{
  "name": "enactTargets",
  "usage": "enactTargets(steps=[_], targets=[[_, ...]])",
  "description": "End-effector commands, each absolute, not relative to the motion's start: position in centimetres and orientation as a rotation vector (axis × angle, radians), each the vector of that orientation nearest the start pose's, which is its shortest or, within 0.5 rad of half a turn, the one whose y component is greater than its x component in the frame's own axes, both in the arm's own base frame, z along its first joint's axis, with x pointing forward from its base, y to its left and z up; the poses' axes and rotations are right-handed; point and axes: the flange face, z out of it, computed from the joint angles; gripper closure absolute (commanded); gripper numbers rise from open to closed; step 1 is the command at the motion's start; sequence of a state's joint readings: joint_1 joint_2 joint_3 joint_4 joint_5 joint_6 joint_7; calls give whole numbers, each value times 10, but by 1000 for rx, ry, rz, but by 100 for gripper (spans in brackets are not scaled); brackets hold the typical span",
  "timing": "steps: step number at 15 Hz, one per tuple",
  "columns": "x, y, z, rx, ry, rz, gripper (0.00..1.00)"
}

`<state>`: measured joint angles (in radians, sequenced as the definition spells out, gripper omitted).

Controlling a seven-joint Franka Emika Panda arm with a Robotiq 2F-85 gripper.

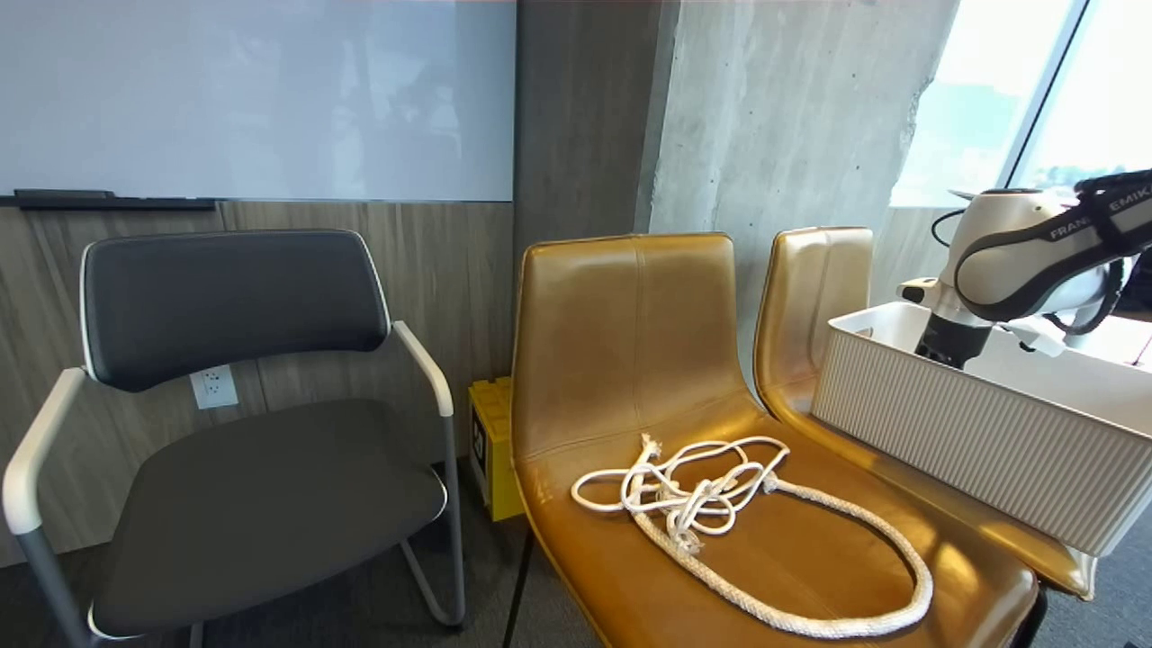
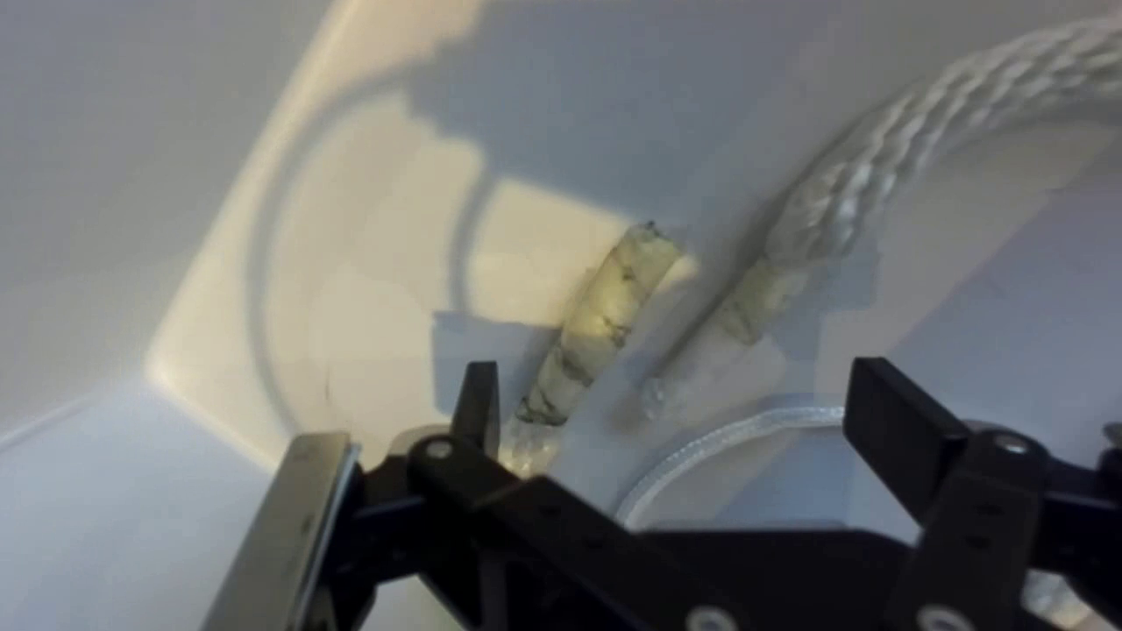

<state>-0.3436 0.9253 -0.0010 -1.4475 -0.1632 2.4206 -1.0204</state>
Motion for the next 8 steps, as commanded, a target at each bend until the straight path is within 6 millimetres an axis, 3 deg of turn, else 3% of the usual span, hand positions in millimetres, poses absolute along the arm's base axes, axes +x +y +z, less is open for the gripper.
enactTargets(steps=[1,8], targets=[[686,-241,131,-2967,-1258,39,0],[688,-244,113,-2973,-1263,68,0]])
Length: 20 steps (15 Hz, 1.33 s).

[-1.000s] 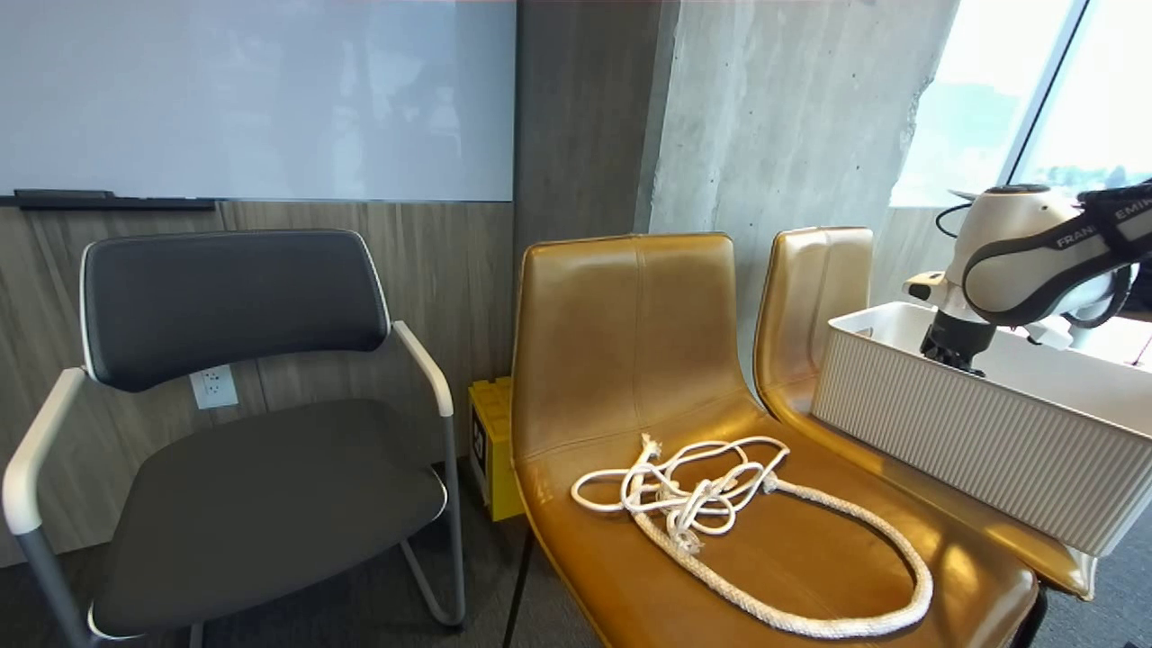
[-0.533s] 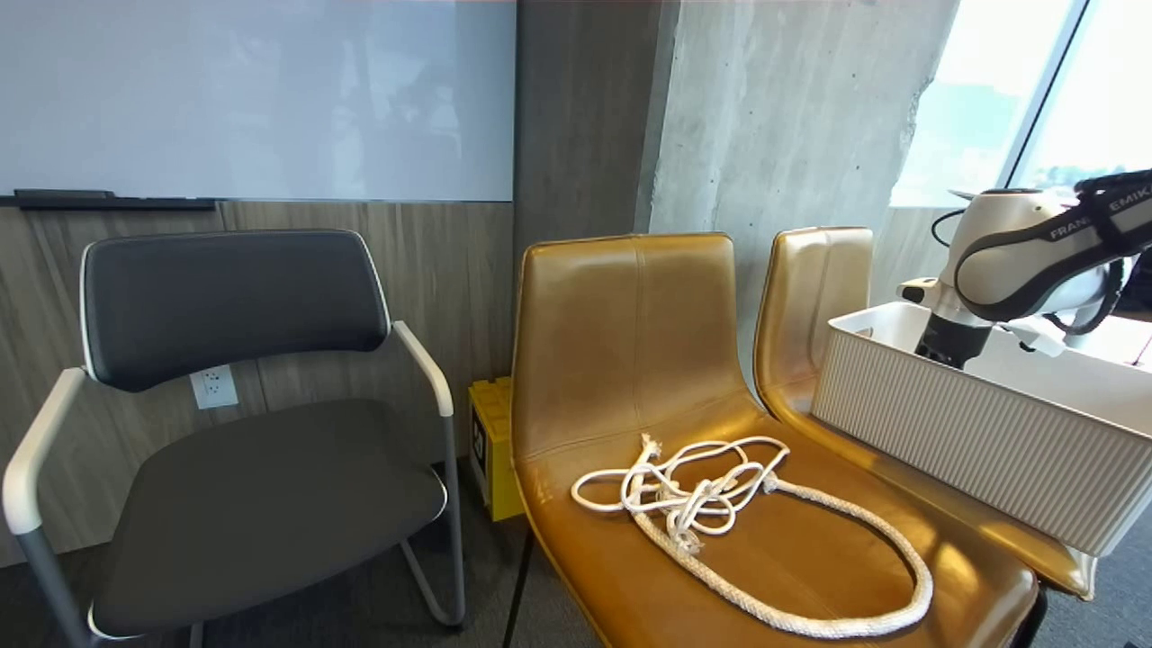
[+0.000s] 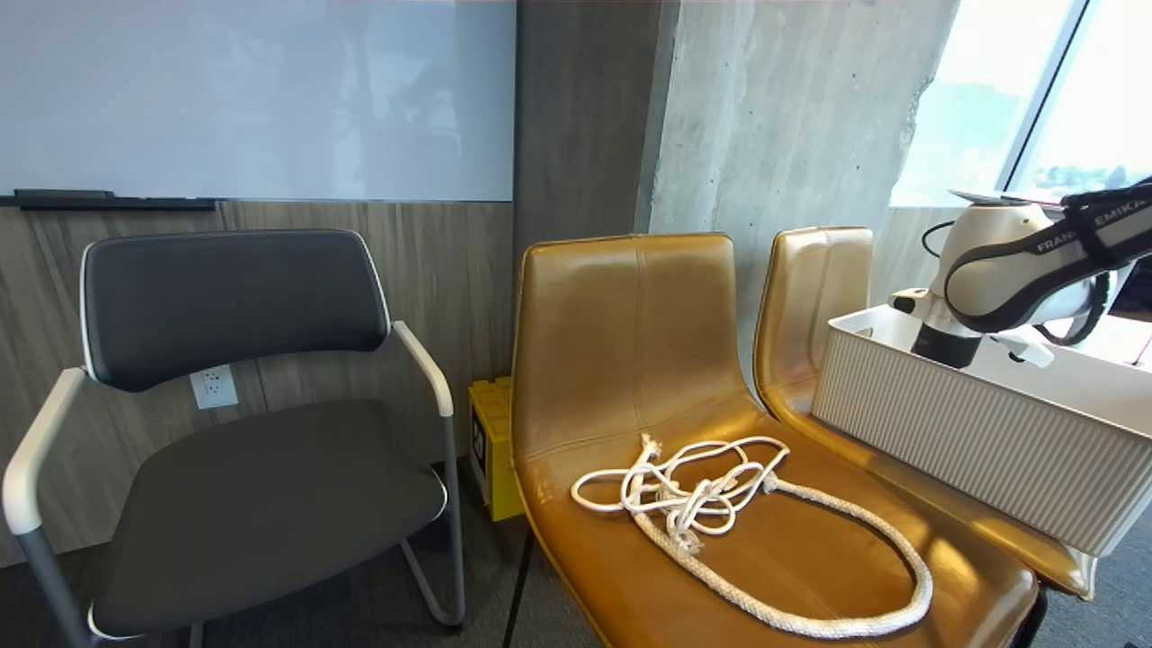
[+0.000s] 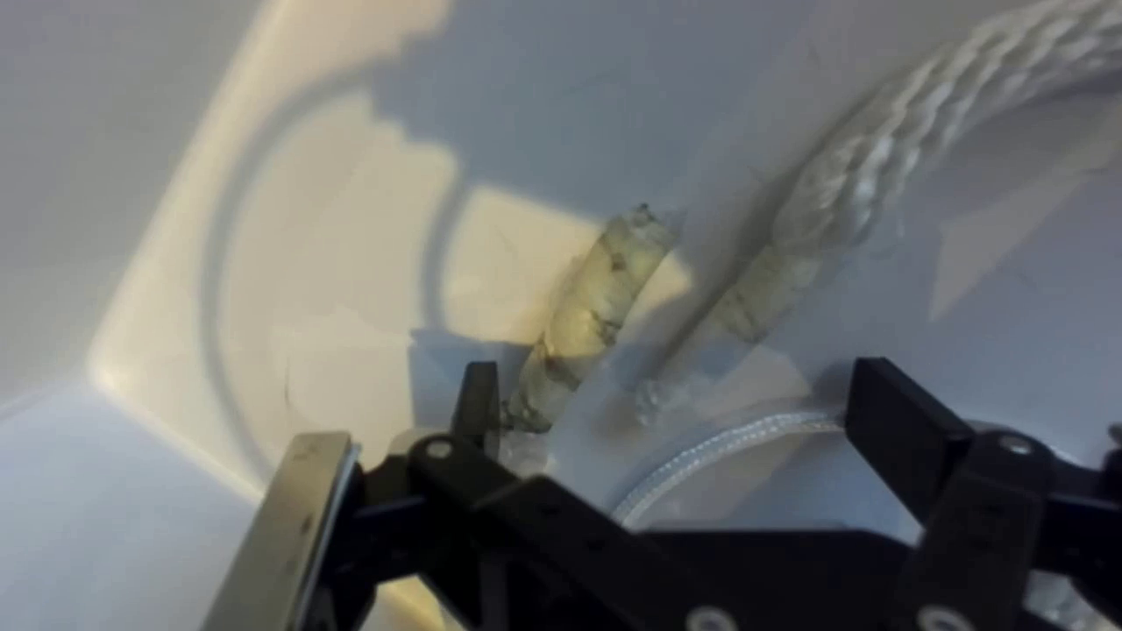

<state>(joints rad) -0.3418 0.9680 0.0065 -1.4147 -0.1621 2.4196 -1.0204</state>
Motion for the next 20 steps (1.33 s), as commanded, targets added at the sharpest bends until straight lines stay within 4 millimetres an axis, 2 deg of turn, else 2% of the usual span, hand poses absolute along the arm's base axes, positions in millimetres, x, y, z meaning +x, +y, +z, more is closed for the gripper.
enactTargets(steps=[1,3,6,12,14,15,18,20], targets=[[689,-244,111,-2975,-1266,76,0],[689,-245,109,-2976,-1265,83,26],[688,-249,107,-2981,-1264,91,49],[690,-259,116,-3009,-1265,95,94],[691,-259,121,-3014,-1273,93,100],[690,-258,123,-3014,-1278,94,95],[689,-256,133,-3019,-1296,91,96],[689,-255,151,-3033,-1321,89,96]])
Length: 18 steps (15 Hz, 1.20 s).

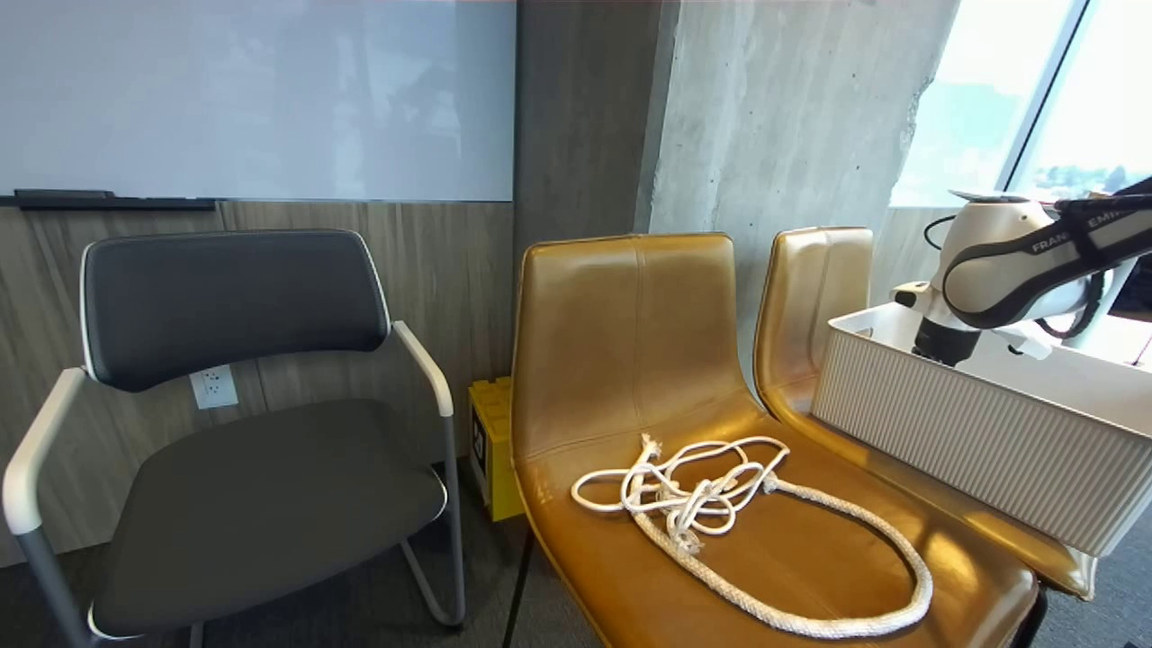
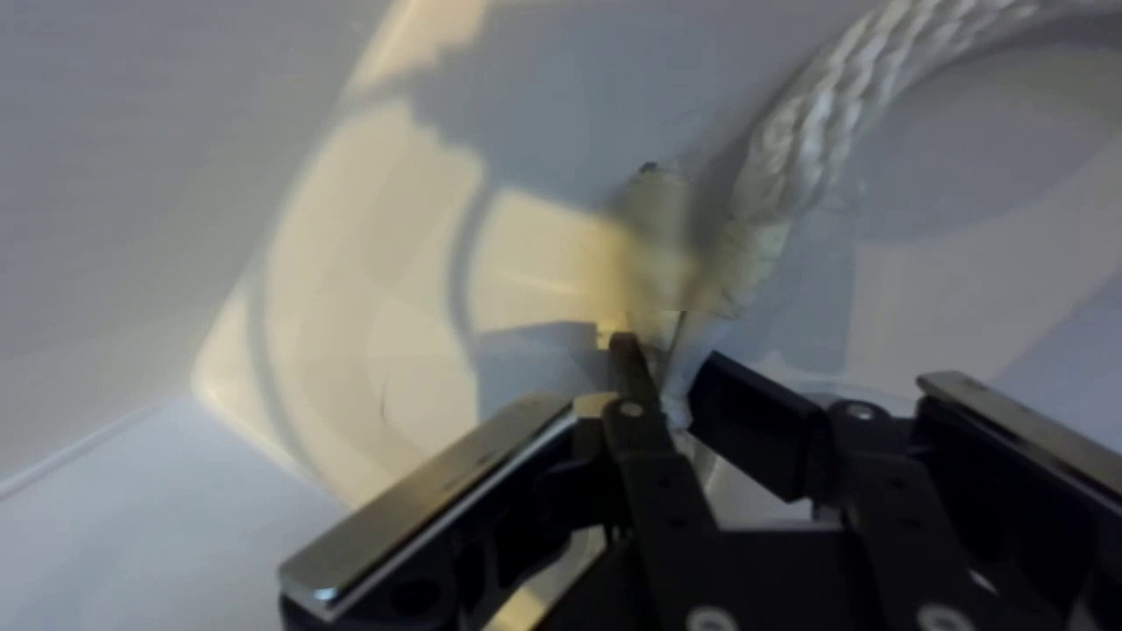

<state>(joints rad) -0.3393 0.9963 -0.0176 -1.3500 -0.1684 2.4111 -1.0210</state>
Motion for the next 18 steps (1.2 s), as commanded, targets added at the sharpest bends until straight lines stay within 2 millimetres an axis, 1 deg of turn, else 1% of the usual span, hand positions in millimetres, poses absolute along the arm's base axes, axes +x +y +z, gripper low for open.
enactTargets(steps=[1,4,7,8,10,11,12,14,18], targets=[[689,-254,160,-3043,-1338,87,96],[689,-246,201,-3075,-1426,79,96],[684,-233,257,-3117,-1548,79,96],[684,-229,272,-3129,-1592,78,96],[677,-213,309,-3152,-1691,67,96],[674,-203,327,-3160,-1737,54,96],[669,-193,339,-3166,-1784,40,96],[658,-167,370,-3184,-1878,-7,96],[630,-97,420,-3212,-2054,-109,96]])
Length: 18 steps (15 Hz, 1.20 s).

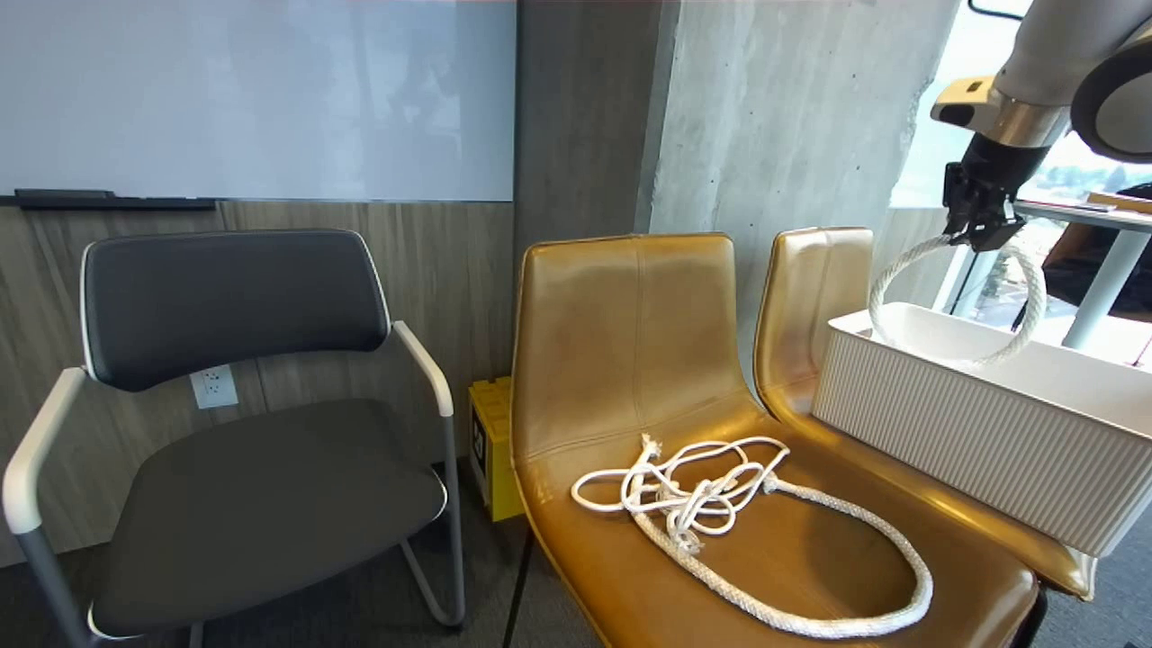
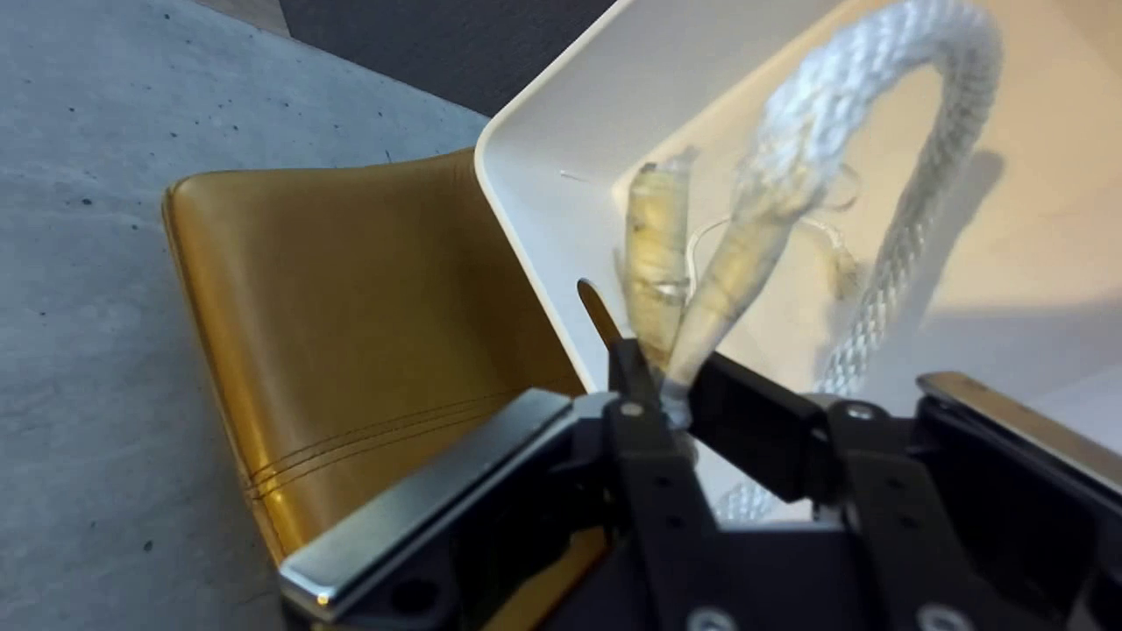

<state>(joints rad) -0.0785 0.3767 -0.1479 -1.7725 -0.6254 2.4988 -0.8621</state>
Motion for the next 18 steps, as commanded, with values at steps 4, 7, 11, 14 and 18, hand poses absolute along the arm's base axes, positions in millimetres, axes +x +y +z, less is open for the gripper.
enactTargets(steps=[4,7,11,14,18], targets=[[598,-10,460,1939,1348,151,96],[569,68,464,1868,1409,209,96],[527,166,428,1861,1546,349,96],[513,194,384,1928,1634,453,96],[517,188,329,2019,1726,548,96]])
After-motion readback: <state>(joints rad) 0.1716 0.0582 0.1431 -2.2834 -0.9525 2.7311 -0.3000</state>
